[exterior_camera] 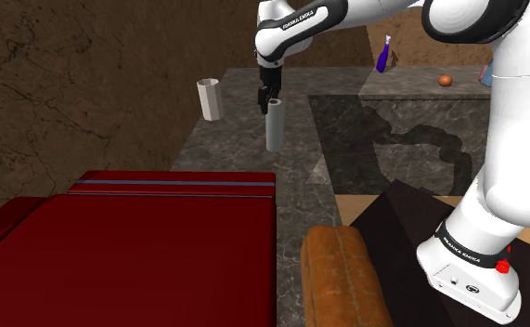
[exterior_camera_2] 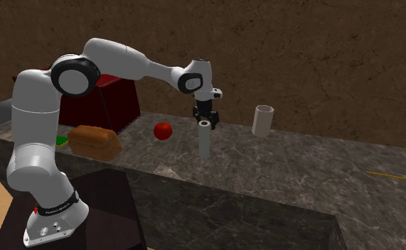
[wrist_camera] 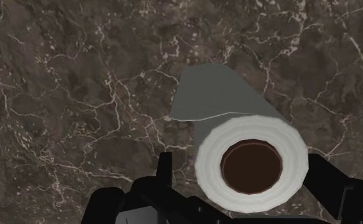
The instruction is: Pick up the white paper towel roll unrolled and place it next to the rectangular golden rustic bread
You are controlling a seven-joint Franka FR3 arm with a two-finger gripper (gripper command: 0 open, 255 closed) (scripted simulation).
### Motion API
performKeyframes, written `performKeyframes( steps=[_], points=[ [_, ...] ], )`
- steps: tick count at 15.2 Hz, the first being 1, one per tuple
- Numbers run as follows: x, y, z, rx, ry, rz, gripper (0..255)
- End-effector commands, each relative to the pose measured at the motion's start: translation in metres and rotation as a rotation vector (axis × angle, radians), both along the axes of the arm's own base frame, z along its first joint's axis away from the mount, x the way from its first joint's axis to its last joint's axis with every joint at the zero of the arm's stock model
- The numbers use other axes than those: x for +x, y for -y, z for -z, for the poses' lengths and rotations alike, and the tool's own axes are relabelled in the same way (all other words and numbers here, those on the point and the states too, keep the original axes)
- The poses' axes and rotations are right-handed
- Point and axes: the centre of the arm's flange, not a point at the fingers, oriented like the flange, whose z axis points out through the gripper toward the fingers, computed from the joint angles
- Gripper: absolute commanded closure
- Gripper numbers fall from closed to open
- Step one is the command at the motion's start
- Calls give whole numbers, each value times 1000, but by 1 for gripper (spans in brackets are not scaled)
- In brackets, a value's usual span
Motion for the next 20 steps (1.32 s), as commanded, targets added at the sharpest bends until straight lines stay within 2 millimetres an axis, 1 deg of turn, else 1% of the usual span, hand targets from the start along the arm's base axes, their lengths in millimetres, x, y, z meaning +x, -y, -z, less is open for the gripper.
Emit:
performKeyframes(
  steps=[1, 6, 7, 16, 20],
  points=[
    [0, 0, 2, 0, 1, 0, 0],
    [0, 0, 2, 0, 0, 0, 0],
    [0, 0, 2, 0, 0, 0, 255],
    [0, 0, 2, 0, 1, 0, 255],
    [0, 0, -19, 0, 1, 0, 255]
  ],
)
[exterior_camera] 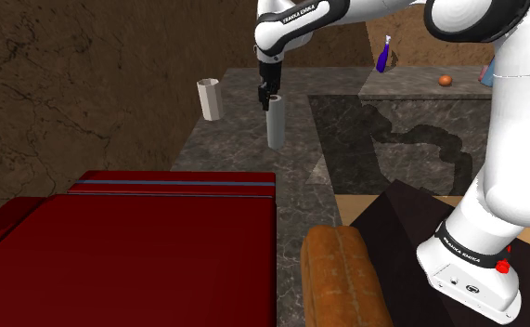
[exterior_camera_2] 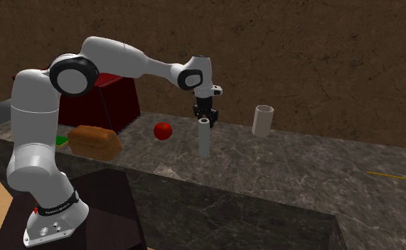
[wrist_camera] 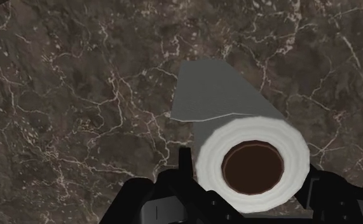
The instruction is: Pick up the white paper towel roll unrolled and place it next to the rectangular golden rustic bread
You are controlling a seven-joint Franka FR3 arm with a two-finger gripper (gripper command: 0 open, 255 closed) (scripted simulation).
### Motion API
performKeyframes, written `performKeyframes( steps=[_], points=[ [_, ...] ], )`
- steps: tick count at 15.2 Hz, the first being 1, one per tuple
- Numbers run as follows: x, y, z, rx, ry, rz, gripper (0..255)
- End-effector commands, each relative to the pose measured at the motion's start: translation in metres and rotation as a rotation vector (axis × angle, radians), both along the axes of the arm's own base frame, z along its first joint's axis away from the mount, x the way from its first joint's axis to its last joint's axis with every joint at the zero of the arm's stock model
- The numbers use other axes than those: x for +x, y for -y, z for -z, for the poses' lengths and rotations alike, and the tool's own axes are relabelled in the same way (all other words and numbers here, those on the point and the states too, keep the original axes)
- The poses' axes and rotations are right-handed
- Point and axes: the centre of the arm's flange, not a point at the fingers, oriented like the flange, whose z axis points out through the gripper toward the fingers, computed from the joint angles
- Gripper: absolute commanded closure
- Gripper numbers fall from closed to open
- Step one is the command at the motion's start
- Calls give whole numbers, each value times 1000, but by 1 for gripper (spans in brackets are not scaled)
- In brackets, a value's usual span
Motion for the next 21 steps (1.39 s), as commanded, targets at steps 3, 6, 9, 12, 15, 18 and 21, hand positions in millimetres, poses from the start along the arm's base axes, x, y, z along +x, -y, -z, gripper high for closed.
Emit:
performKeyframes(
  steps=[3, 6, 9, 12, 15, 18, 21],
  points=[
    [0, 1, -20, 0, 0, 0, 255],
    [0, 1, -36, 0, 0, 0, 255],
    [0, 1, -52, 0, 0, 0, 255],
    [0, 1, -68, 0, 0, 0, 255],
    [0, 1, -84, 0, 0, 0, 255],
    [0, 1, -100, 0, 0, 0, 255],
    [0, 1, -115, 0, 0, 0, 255]
  ],
)
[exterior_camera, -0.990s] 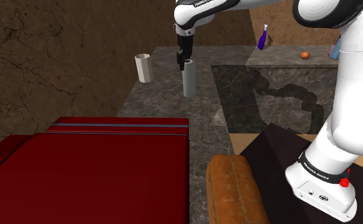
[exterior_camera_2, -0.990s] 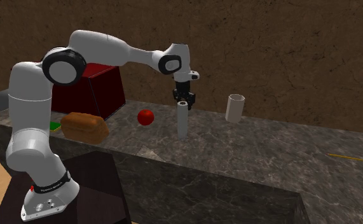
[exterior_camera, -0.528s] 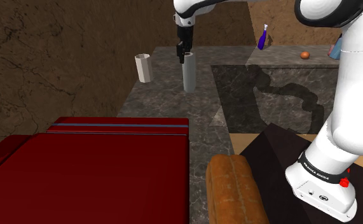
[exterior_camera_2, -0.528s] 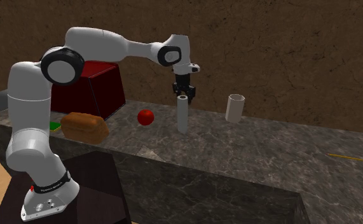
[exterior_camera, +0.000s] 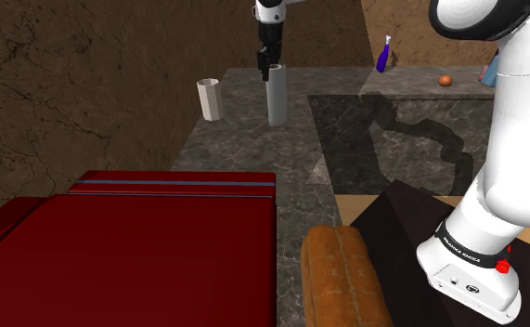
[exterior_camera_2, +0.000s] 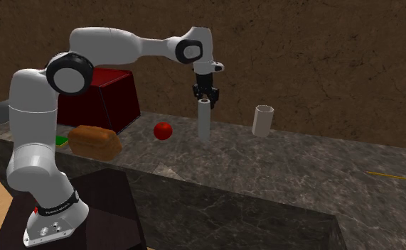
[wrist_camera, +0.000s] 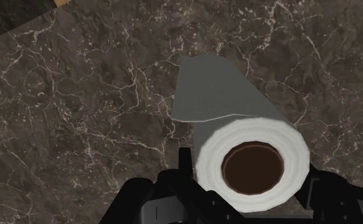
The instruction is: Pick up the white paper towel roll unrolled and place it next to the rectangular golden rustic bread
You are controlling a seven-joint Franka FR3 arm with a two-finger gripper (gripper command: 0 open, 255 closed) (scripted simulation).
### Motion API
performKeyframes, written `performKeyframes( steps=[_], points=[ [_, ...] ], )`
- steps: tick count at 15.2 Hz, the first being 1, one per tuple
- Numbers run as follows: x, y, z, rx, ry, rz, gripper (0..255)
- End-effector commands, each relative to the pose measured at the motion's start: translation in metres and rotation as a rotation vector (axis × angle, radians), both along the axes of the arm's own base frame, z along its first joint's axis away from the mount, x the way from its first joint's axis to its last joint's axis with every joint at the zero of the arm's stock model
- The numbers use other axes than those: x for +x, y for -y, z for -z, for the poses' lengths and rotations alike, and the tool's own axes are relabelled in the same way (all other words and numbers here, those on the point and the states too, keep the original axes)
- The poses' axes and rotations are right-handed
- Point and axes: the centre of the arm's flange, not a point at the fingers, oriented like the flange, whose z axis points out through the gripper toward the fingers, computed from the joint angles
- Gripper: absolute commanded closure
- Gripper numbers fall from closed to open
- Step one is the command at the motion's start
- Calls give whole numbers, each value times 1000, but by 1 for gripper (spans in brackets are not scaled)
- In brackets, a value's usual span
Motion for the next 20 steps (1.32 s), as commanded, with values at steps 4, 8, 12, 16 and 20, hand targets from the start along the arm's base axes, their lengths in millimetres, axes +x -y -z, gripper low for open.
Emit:
performKeyframes(
  steps=[4, 8, 12, 16, 20],
  points=[
    [0, 0, -27, 0, 0, 0, 255],
    [0, 0, -48, 0, 0, 0, 255],
    [0, 0, -69, 0, 0, 0, 255],
    [0, 0, -91, 0, 0, 0, 255],
    [-32, -22, -100, 0, 0, 0, 255]
  ],
)
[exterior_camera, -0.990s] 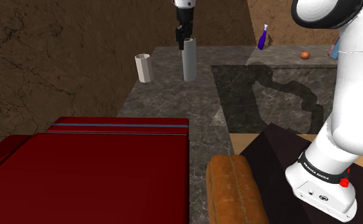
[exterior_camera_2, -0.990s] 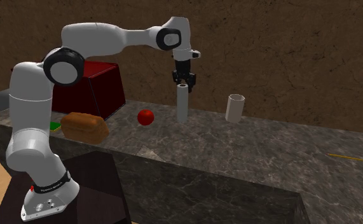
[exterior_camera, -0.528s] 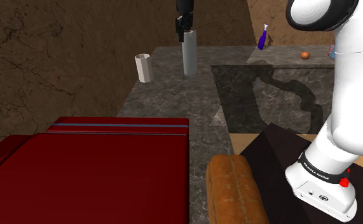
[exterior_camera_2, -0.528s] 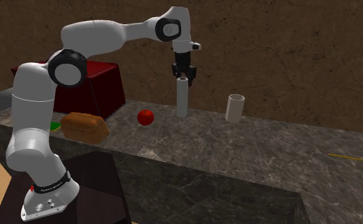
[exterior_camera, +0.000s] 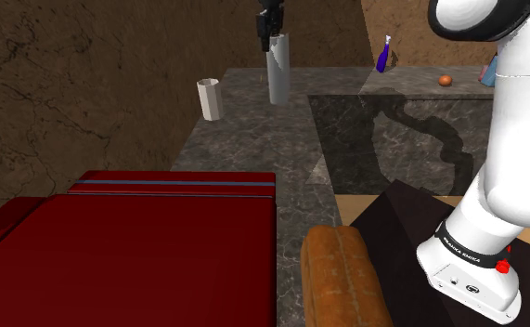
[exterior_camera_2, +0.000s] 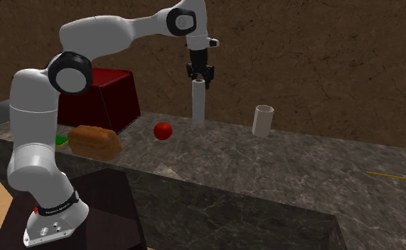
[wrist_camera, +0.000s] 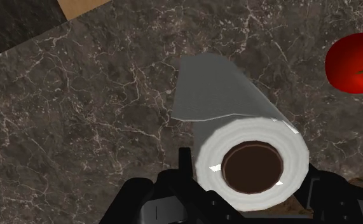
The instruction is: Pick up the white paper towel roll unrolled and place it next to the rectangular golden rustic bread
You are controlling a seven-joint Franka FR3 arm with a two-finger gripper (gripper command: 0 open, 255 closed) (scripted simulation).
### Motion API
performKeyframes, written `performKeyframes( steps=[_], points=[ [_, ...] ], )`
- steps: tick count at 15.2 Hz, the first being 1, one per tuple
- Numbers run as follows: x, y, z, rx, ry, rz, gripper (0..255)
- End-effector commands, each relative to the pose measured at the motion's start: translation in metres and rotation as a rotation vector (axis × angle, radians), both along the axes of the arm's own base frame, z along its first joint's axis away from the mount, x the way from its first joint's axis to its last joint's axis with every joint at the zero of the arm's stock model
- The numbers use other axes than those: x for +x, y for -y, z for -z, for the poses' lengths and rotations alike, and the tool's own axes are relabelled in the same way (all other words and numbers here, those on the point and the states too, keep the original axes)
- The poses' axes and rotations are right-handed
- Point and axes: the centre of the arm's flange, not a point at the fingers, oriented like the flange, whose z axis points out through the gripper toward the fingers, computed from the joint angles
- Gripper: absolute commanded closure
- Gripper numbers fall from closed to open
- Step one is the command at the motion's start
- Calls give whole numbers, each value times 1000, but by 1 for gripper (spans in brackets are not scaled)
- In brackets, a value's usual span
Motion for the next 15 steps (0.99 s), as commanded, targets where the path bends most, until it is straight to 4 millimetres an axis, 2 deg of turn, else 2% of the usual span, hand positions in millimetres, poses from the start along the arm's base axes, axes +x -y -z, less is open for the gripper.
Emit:
performKeyframes(
  steps=[1, 15],
  points=[
    [-22, -15, -4, 0, 1, 0, 255],
    [-173, -119, -31, 0, 1, 0, 255]
  ],
)
